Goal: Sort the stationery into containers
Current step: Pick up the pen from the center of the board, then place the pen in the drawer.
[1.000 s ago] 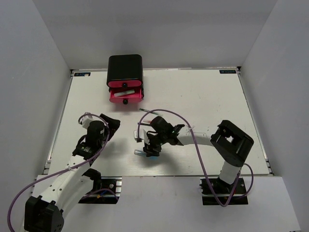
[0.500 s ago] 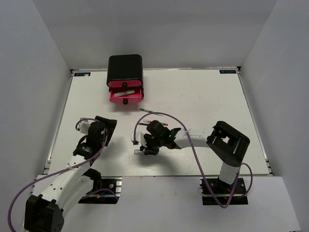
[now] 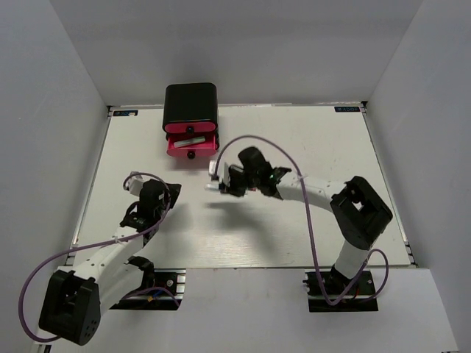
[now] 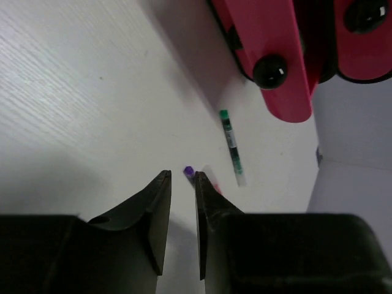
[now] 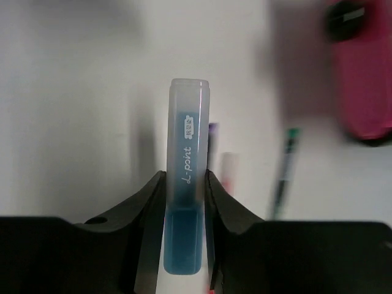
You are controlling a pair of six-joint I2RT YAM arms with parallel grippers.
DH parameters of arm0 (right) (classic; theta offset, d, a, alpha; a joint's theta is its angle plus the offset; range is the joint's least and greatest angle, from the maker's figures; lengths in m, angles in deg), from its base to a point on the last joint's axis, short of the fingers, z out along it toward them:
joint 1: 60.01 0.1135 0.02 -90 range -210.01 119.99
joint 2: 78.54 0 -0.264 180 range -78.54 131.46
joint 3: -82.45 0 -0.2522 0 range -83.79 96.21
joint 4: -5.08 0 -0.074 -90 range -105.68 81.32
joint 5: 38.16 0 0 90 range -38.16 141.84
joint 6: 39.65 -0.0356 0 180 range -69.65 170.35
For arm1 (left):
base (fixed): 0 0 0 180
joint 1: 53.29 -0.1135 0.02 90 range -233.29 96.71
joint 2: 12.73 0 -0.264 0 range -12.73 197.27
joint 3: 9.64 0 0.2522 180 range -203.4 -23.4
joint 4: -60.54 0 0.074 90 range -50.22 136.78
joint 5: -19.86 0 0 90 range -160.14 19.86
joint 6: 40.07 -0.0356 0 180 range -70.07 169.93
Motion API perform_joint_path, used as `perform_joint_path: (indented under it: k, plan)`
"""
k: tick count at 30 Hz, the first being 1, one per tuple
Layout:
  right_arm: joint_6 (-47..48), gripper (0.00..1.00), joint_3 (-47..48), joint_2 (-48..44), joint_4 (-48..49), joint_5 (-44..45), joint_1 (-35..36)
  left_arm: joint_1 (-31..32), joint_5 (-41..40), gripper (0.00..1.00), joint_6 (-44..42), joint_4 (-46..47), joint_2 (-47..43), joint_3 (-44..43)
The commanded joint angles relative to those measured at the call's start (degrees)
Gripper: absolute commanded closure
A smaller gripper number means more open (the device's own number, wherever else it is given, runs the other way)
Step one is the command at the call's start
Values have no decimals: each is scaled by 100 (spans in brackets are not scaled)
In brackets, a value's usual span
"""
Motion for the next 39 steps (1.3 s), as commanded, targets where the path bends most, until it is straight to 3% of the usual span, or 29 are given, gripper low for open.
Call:
perform_joint_path:
  k: [1, 7, 15, 21, 29, 39]
  plan:
    - [454, 100, 961, -118, 549, -508, -519, -20, 100, 68, 44, 1255, 35, 317]
    - [709, 100, 2395, 812, 629, -1273, -766, -72, 162, 72, 309, 1582, 624, 239]
    - [377, 100, 3415, 1840, 1453, -1810, -757, -72, 215, 72, 309, 1907, 1257, -68]
    - [147, 100, 3698, 2290, 2087, -1591, -757, -72, 320, 71, 309, 2074, 1574, -245]
    - [191, 100, 3909, 2493, 2246, -1730, -810, -72, 373, 71, 309, 2189, 1890, -420]
    - [691, 100, 3892, 2827, 2597, -1731, -819, -72, 425, 70, 309, 2390, 2364, -807]
